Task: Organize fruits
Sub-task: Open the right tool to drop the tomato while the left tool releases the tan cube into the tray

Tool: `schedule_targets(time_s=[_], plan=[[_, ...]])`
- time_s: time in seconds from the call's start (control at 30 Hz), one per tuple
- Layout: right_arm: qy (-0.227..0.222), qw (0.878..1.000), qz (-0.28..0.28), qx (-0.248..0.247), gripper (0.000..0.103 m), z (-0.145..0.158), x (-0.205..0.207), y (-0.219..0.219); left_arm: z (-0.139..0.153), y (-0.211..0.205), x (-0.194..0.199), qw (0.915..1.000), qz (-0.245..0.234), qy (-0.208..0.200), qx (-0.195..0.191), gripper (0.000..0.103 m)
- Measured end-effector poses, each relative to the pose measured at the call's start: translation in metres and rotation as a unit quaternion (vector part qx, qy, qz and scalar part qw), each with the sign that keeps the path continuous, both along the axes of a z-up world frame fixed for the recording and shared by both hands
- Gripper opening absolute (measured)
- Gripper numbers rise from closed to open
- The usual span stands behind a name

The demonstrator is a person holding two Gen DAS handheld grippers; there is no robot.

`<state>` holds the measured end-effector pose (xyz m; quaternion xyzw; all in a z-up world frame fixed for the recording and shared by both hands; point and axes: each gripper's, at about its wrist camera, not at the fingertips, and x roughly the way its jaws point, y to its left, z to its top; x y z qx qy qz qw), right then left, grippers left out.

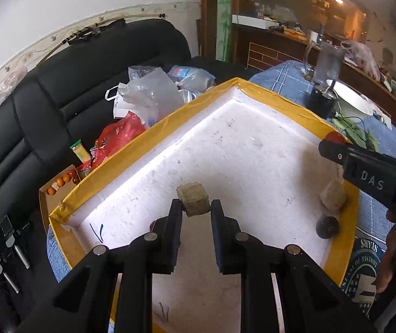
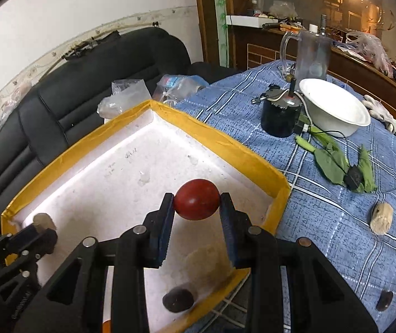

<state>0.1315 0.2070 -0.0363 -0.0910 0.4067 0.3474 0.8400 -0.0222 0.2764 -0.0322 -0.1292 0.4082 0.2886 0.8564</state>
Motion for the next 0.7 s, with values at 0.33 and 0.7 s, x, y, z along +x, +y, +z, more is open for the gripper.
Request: schedule_targets(time_s=[0.33, 0.7], plan=[[-0.003, 0.999, 0.001, -0.036, 0.038, -0.006, -0.002, 0.009, -0.001, 0.008, -0.001, 0.9996, 0.027, 0.007, -0.001, 0.024], [-0.033, 0.998, -0.037, -0.023, 0.073, 0.021, -0.033, -0.055, 0.017, -0.004, -0.017, 0.9992, 0.033, -0.017, 0.015, 0.074]])
